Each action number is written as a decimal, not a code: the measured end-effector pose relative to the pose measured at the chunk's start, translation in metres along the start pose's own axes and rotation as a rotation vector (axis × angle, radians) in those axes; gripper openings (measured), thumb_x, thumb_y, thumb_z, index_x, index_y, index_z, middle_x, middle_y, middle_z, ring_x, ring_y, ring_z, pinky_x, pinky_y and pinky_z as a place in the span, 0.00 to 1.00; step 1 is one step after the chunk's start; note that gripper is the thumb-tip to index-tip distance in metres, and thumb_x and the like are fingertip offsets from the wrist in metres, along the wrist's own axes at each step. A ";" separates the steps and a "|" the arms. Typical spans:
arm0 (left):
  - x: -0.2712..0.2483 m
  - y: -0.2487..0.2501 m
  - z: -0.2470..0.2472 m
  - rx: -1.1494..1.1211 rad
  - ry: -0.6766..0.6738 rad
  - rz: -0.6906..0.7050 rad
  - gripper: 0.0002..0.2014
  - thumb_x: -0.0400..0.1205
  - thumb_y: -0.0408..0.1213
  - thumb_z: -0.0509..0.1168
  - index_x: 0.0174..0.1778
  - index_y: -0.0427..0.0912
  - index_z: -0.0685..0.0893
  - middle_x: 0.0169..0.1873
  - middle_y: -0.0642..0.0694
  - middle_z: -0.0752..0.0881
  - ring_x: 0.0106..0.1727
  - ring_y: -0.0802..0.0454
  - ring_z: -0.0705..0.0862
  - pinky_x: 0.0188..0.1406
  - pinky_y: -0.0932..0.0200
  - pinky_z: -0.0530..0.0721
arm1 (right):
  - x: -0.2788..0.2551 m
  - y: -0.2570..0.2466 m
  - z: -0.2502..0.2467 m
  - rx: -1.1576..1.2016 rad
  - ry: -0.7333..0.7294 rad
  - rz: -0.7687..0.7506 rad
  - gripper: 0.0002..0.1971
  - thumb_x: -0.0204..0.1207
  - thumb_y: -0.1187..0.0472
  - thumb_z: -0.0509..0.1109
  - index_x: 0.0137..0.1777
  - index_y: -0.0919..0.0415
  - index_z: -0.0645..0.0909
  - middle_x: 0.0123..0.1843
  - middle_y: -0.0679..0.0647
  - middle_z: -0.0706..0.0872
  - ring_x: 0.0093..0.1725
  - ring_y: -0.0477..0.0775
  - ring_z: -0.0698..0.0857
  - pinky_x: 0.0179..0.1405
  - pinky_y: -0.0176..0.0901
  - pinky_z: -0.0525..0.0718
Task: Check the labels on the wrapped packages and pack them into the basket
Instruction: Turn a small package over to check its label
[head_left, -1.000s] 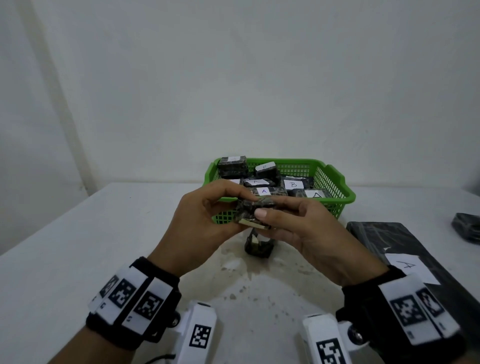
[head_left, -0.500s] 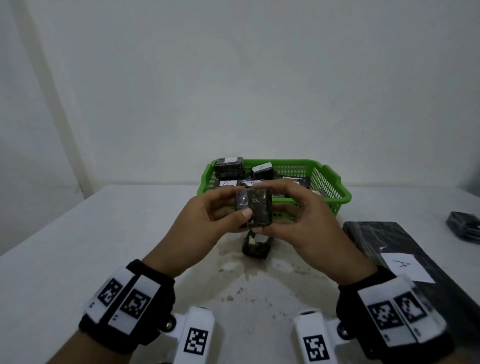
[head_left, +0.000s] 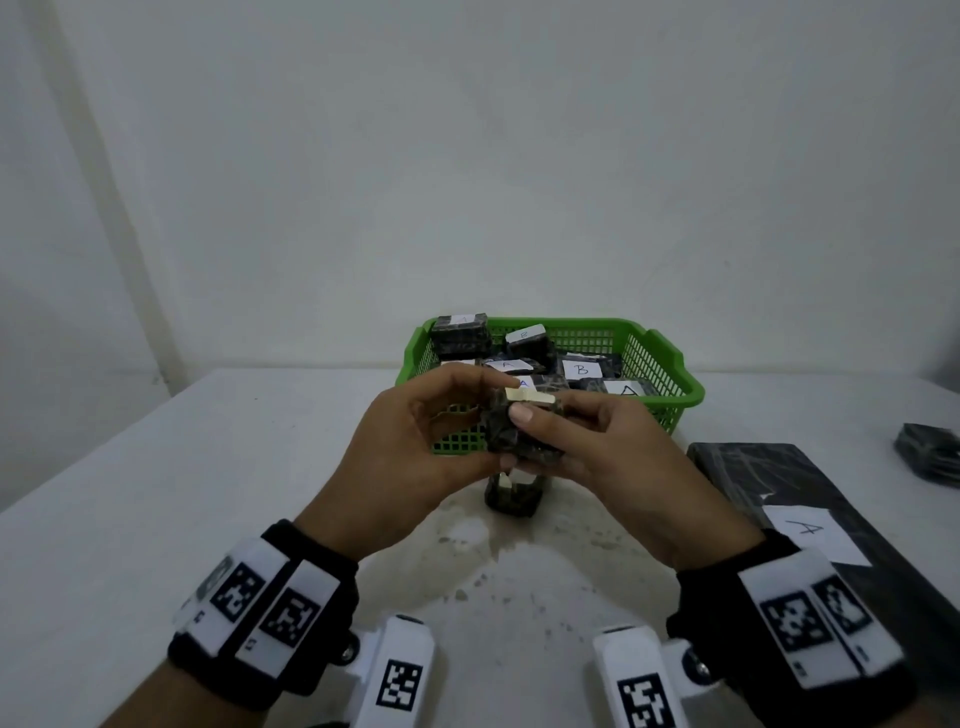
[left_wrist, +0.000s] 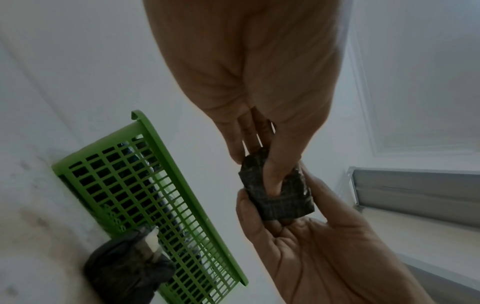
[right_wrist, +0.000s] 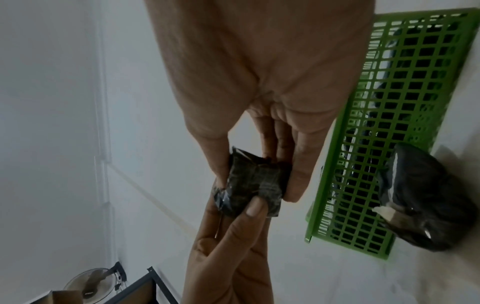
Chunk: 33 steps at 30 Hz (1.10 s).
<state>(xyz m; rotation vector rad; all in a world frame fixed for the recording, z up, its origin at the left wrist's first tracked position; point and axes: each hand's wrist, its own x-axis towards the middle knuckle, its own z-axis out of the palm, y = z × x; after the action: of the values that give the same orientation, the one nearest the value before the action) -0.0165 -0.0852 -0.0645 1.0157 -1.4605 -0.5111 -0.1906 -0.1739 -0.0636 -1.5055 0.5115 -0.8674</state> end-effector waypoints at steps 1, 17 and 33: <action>0.000 0.000 0.000 -0.005 0.006 0.005 0.24 0.68 0.19 0.80 0.57 0.44 0.87 0.56 0.46 0.91 0.59 0.46 0.91 0.59 0.51 0.89 | 0.000 -0.001 -0.001 0.007 -0.010 0.002 0.27 0.65 0.52 0.82 0.62 0.66 0.90 0.57 0.60 0.95 0.59 0.61 0.94 0.66 0.61 0.90; 0.000 -0.003 -0.005 0.009 -0.001 0.129 0.15 0.71 0.19 0.77 0.50 0.35 0.87 0.51 0.43 0.90 0.61 0.44 0.89 0.64 0.50 0.86 | 0.000 -0.003 -0.009 -0.043 -0.049 -0.046 0.29 0.60 0.62 0.89 0.63 0.59 0.88 0.58 0.57 0.95 0.61 0.56 0.94 0.66 0.52 0.90; 0.001 -0.005 -0.007 0.034 -0.047 0.035 0.25 0.76 0.19 0.65 0.70 0.39 0.82 0.67 0.44 0.85 0.74 0.46 0.81 0.66 0.52 0.85 | 0.002 -0.004 -0.016 0.089 -0.034 0.113 0.19 0.78 0.72 0.75 0.68 0.60 0.88 0.58 0.63 0.95 0.53 0.61 0.92 0.48 0.49 0.94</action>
<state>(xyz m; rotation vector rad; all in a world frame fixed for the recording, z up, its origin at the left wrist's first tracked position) -0.0083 -0.0868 -0.0666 1.0095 -1.5304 -0.4888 -0.2027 -0.1854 -0.0596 -1.3948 0.5206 -0.7657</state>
